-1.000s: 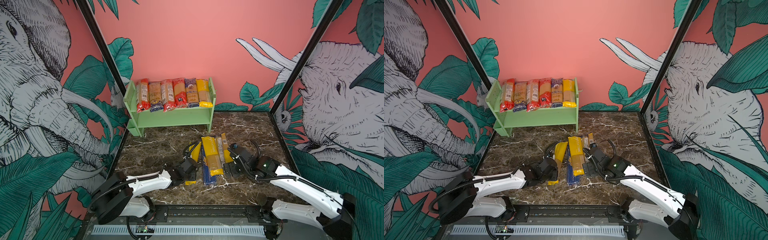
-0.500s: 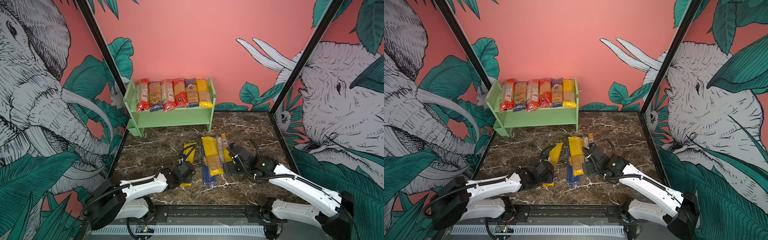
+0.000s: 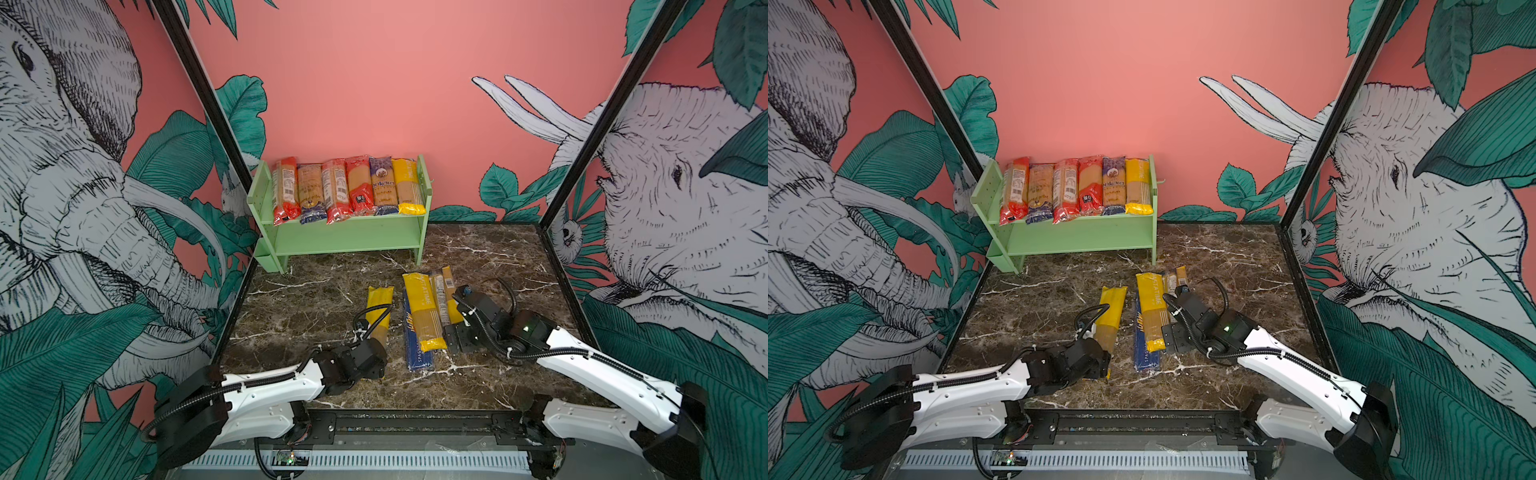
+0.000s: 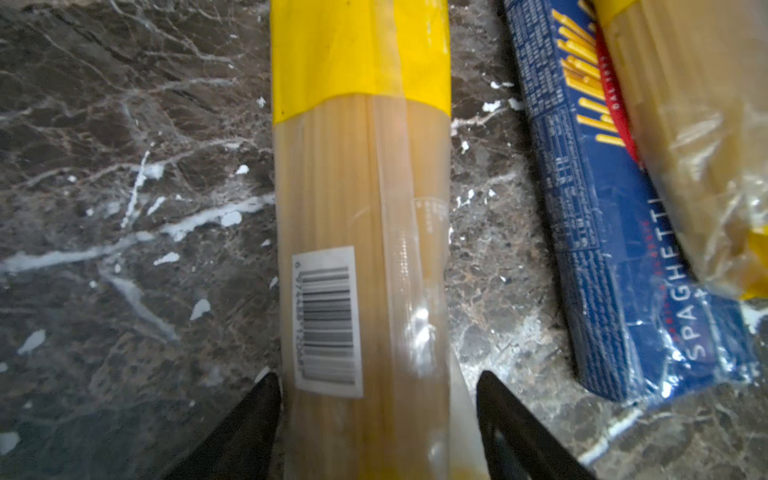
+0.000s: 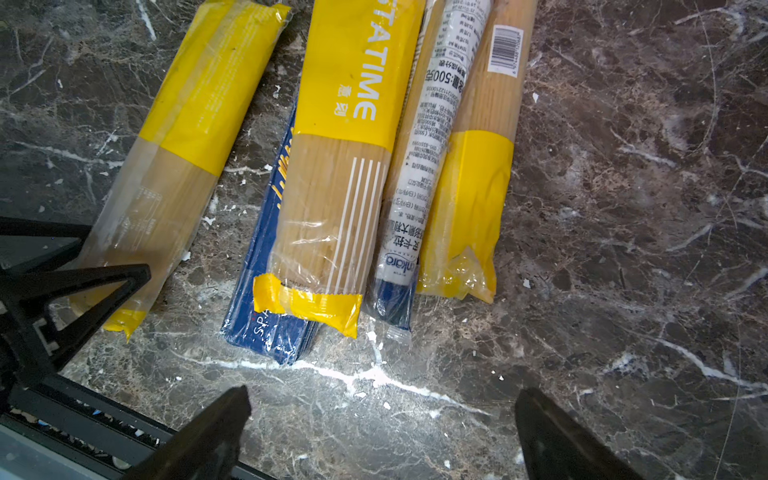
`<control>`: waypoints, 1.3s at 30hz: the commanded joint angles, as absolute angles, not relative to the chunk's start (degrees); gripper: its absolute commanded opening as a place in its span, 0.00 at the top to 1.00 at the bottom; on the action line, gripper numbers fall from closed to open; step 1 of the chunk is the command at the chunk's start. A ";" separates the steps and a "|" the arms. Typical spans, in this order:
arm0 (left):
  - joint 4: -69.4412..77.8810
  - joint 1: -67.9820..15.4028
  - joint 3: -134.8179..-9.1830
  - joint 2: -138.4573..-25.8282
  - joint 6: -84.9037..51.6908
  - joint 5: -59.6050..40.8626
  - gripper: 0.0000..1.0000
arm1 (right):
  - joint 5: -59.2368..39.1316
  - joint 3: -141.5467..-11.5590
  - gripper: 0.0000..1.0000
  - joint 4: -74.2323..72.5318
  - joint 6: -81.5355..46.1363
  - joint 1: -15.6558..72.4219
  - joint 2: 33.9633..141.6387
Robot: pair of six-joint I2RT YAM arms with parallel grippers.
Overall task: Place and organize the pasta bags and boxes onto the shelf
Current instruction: 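Drag the yellow pack with the left gripper away from the row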
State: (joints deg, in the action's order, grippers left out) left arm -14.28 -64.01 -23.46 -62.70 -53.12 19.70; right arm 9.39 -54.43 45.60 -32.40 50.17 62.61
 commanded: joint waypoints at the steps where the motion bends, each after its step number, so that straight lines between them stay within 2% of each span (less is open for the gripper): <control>1: -17.05 -66.91 -21.91 -62.59 -57.60 24.12 0.24 | 9.90 -55.74 0.01 46.53 -33.14 50.23 60.83; 12: -12.88 -70.71 -18.64 -67.11 -63.30 29.43 0.23 | 11.62 -55.63 0.01 48.52 -34.41 52.29 59.16; 15: -12.75 -70.76 -18.78 -68.36 -63.49 29.71 0.29 | 11.78 -55.61 0.01 48.64 -34.55 52.51 59.15; 17: -12.66 -70.71 -18.90 -69.23 -63.62 29.75 0.40 | 11.78 -55.61 0.01 48.61 -34.63 52.64 59.24; 22: -13.42 -70.71 -18.90 -68.76 -63.11 30.27 0.87 | 11.60 -56.09 0.01 48.49 -34.79 52.79 59.83; 25: -15.24 -70.70 -18.55 -65.47 -62.49 31.93 1.00 | 11.69 -56.55 0.01 48.52 -34.59 52.81 60.20; 32: -25.28 -70.74 -18.35 -52.67 -59.90 37.51 1.00 | 12.30 -57.95 0.01 48.99 -33.98 52.75 60.98; 39: -35.87 -70.70 -18.68 -34.91 -55.72 42.64 1.00 | 12.40 -59.82 0.01 48.61 -33.02 52.82 62.71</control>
